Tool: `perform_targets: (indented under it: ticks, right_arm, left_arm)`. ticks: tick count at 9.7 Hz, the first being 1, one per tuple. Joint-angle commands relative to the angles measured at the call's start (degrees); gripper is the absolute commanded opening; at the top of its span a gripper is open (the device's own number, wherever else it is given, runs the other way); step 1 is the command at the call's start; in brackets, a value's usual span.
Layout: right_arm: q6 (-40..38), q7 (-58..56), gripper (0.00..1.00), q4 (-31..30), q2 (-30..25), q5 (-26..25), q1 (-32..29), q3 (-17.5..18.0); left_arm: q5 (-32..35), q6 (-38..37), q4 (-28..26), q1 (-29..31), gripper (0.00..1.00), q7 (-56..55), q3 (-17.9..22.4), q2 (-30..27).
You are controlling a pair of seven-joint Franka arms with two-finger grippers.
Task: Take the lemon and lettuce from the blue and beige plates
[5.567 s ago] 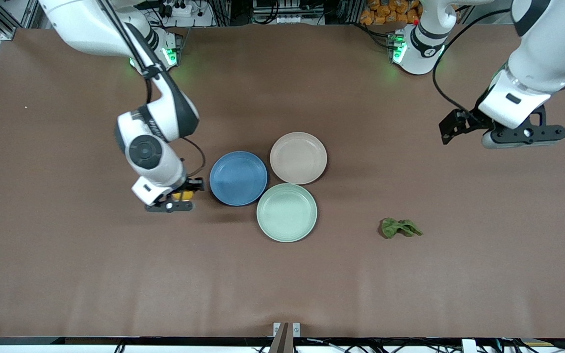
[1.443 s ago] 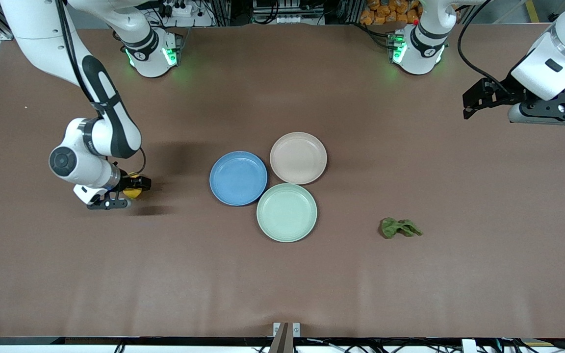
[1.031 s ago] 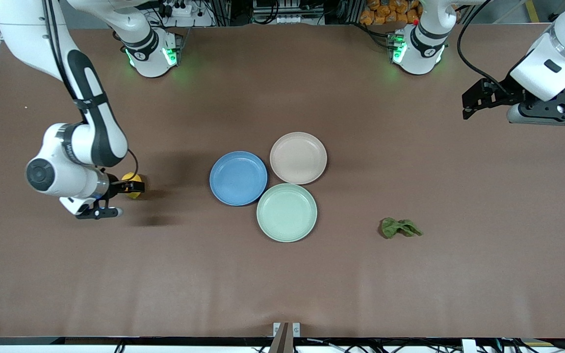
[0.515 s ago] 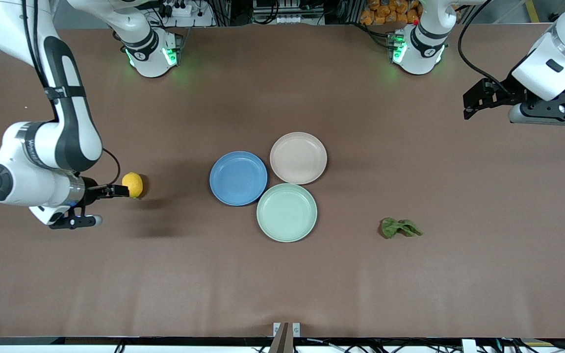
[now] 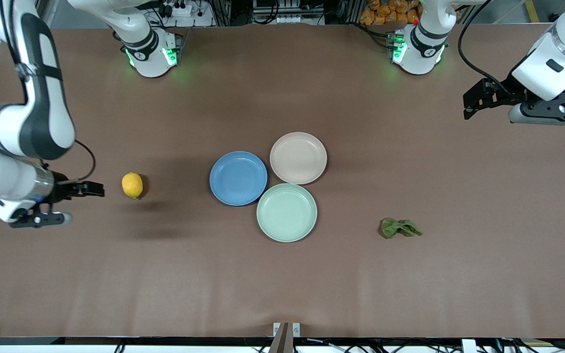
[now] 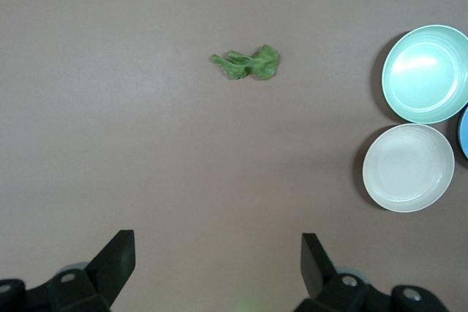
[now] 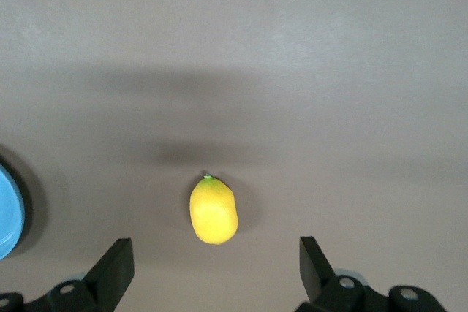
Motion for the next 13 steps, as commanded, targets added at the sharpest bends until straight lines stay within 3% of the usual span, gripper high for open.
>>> perform_targets:
  ticks: [1, 3, 6, 8, 9, 13]
  right_arm:
    - [-1.79, -0.76, 1.00, -1.42, -4.30, -1.05, -2.13, 1.26]
    - [-2.85, -0.76, 1.00, -1.42, -7.20, -1.13, -5.03, 3.55]
    - [-2.85, -0.68, 1.00, -1.42, -11.42, -1.05, -5.22, 3.81]
    - [-4.07, -0.41, 1.00, -1.08, -14.50, -1.22, -8.11, 7.75]
    - [-4.69, -0.50, 1.00, -0.64, -15.55, -1.31, -8.03, 7.77]
    - [-15.48, -0.32, 1.00, 6.91, -16.44, -3.85, -7.94, 7.77]
  left_arm:
    - [-0.75, -1.01, 1.19, 0.50, 1.00, 1.30, -0.12, 0.53]
    - [-0.66, -1.01, 1.28, 0.50, 1.00, 1.39, 0.05, 0.44]
    - [-0.66, -1.01, 2.59, 0.50, 1.00, 1.39, 0.05, 0.36]
    - [-0.66, -1.01, 2.59, 0.50, 1.00, 1.30, 0.05, 0.36]
    - [-0.66, -1.01, 2.59, 0.50, 1.00, 1.30, 0.14, 0.36]
    - [-0.75, -1.01, 2.59, 0.50, 1.00, 1.48, 0.14, 0.44]
